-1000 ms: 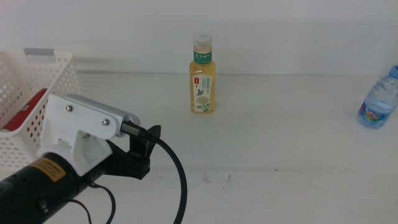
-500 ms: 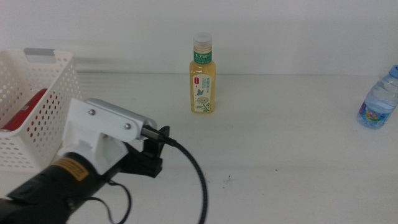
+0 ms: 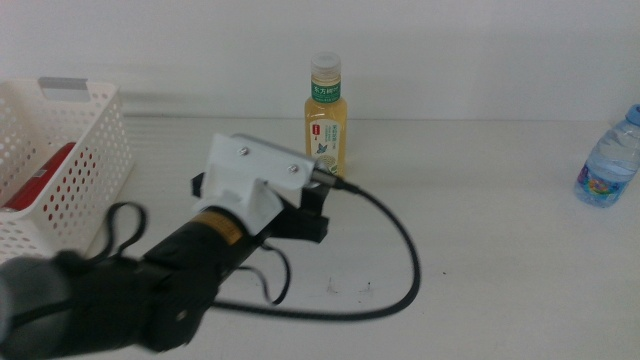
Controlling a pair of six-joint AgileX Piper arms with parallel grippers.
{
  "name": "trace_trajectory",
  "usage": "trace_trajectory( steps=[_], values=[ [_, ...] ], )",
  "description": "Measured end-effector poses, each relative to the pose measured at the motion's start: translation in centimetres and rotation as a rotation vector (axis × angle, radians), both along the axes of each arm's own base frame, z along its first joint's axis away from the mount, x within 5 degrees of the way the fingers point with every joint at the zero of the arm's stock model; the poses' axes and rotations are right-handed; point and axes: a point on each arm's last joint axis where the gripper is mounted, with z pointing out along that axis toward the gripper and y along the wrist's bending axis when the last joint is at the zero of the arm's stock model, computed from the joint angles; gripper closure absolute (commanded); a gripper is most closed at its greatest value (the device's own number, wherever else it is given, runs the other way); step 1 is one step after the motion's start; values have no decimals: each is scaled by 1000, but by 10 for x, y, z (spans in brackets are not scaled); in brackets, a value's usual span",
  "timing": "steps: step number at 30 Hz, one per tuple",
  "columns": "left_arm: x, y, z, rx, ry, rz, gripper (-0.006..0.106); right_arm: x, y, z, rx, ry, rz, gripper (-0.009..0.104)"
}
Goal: Use arms to grab the bottles and put them into the dustbin to the left of the table.
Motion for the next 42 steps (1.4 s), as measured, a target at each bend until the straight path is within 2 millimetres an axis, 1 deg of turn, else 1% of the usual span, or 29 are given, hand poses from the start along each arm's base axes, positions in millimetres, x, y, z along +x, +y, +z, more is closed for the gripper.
trace_trajectory(
  steps=[3,7,13,20,27,32,36,42],
  values=[
    [16,-13,-7,5,8,0,7,0,0,0,0,0,0,9],
    [37,-24,-17,-14,29,19,7,0,0,0,0,0,0,9],
    [73,-31,-27,-37,29,33,7,0,0,0,0,0,0,9],
    [103,-35,-41,-47,35,39,7,0,0,0,0,0,0,9],
    [122,-46,-57,-45,42,38,7,0,0,0,0,0,0,9],
    [135,-46,-64,-54,42,55,7,0,0,0,0,0,0,9],
    [140,-44,-67,-55,44,66,7,0,0,0,0,0,0,9],
    [143,-40,-71,-49,51,75,7,0,0,0,0,0,0,9]
  ],
)
